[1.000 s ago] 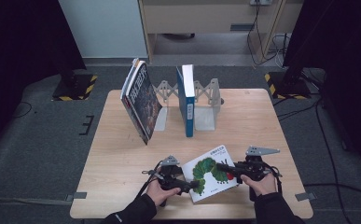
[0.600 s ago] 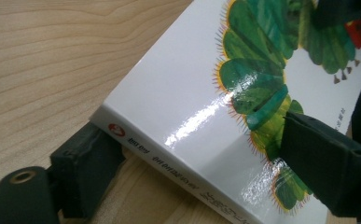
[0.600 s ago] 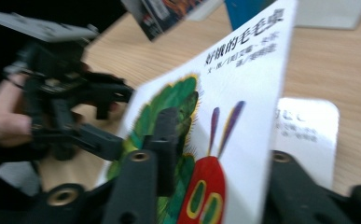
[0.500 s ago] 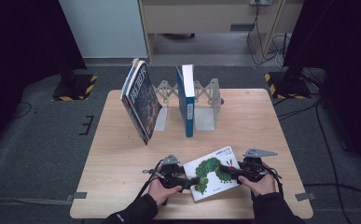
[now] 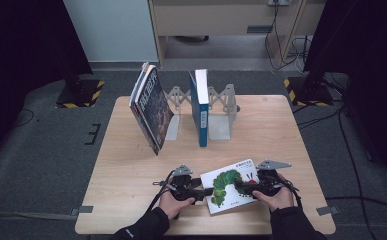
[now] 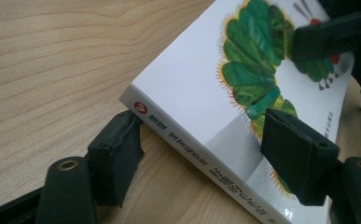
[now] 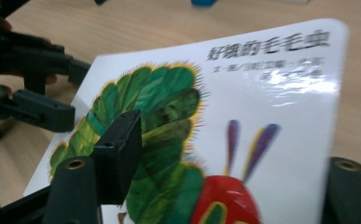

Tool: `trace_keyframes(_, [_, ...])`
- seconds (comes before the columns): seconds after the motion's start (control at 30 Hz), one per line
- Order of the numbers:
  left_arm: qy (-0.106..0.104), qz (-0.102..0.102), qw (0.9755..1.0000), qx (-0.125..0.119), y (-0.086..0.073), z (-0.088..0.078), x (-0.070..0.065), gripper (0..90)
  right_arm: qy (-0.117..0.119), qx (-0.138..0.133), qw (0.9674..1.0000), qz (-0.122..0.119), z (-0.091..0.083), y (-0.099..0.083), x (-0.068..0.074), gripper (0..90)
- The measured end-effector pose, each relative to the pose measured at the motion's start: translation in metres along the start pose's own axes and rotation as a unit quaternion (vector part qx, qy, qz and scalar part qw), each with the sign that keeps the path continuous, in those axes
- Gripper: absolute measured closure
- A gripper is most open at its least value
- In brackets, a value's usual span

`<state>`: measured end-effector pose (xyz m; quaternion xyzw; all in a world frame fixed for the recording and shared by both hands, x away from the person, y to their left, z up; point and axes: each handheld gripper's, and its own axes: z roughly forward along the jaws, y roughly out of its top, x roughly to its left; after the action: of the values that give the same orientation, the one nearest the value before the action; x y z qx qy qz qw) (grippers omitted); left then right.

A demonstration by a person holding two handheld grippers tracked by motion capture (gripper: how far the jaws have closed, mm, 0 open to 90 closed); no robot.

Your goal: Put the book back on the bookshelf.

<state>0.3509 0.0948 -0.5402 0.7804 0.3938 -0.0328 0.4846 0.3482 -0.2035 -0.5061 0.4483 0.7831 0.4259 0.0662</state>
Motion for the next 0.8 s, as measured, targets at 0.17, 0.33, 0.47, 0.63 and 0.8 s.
trace_keyframes(0.17, [-0.003, 0.007, 0.9999, 0.008, 0.0022, 0.0008, -0.0002, 28.9, 0.005, 0.004, 1.0, 0.003, 0.0013, -0.0022, -0.0021, 32.5])
trace_keyframes(0.33, [-0.016, -0.006, 0.9998, 0.007, 0.0022, 0.0023, -0.0006, 25.1, 0.015, 0.0, 0.9999, -0.005, 0.0025, -0.0024, -0.0016, 32.6])
trace_keyframes(0.47, [-0.017, -0.004, 0.9998, 0.008, 0.0021, 0.0024, -0.0011, 25.9, 0.018, -0.001, 0.9998, -0.008, 0.0027, -0.0021, -0.0011, 32.6])
trace_keyframes(0.63, [-0.028, -0.015, 0.9994, 0.013, 0.0019, 0.0023, -0.0019, 25.6, 0.027, -0.004, 0.9993, -0.025, 0.0036, 0.0001, 0.0024, 32.6])
trace_keyframes(0.8, [-0.028, -0.014, 0.9995, 0.006, 0.0005, 0.0008, -0.0017, 28.1, 0.024, 0.0, 0.9994, -0.026, 0.0037, 0.0008, 0.0028, 31.9])
